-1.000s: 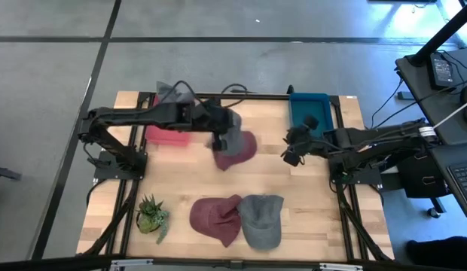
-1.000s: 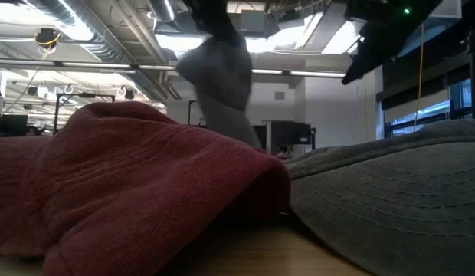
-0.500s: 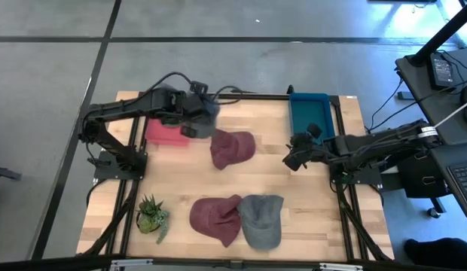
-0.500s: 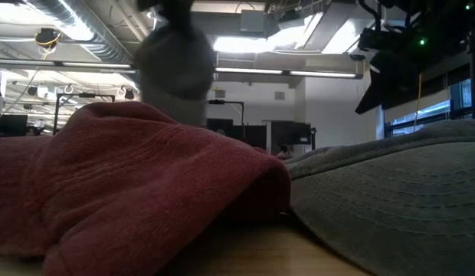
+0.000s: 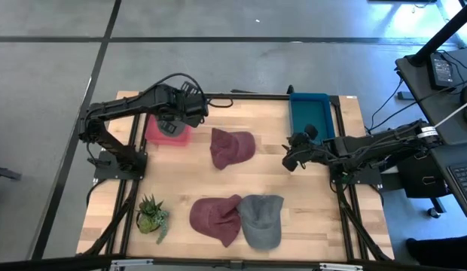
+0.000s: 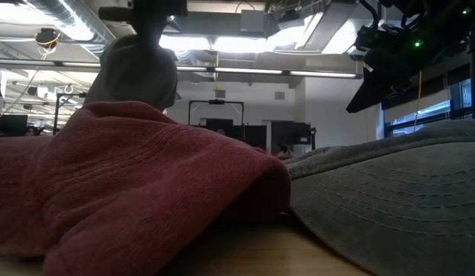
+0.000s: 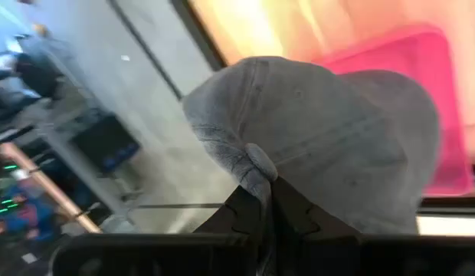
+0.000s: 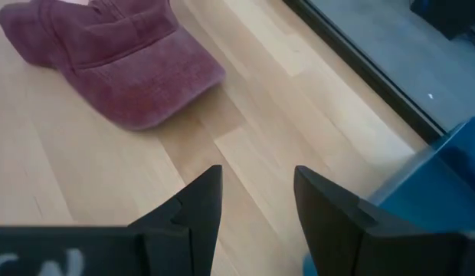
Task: Pick & Place hat
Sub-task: Put the top gray cap into the pink bin
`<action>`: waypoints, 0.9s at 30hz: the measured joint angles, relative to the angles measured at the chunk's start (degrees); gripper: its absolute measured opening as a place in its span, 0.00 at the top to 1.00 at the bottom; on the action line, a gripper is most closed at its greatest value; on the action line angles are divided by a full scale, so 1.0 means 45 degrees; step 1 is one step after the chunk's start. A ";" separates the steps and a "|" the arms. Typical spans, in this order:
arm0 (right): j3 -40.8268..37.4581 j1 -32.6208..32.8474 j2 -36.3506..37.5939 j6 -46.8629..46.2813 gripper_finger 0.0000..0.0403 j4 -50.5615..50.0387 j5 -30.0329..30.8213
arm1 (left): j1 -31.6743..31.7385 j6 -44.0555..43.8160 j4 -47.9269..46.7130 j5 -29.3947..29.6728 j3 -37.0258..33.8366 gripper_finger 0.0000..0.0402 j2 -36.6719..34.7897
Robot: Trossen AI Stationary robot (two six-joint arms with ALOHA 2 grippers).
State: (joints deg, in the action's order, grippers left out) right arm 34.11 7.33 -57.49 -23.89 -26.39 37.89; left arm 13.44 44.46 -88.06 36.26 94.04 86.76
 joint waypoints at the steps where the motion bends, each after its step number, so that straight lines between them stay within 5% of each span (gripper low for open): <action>1: 0.0000 0.0000 -0.0002 0.0002 0.60 0.0004 0.0003 | 0.0109 0.0049 -0.0003 -0.0136 -0.0211 0.99 0.0001; 19: 0.0000 0.0000 -0.0002 0.0025 0.60 0.0166 -0.0007 | 0.2991 0.1277 0.3923 0.0967 -0.4083 0.97 0.0010; 27: 0.0000 0.0000 -0.0002 0.0030 0.60 0.0179 -0.0005 | 0.4207 0.2378 0.5202 0.0379 -0.4820 0.94 0.0010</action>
State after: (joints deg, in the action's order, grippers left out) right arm 34.11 7.33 -57.49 -23.76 -25.58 37.87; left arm 32.37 55.16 -64.65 37.97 72.35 86.80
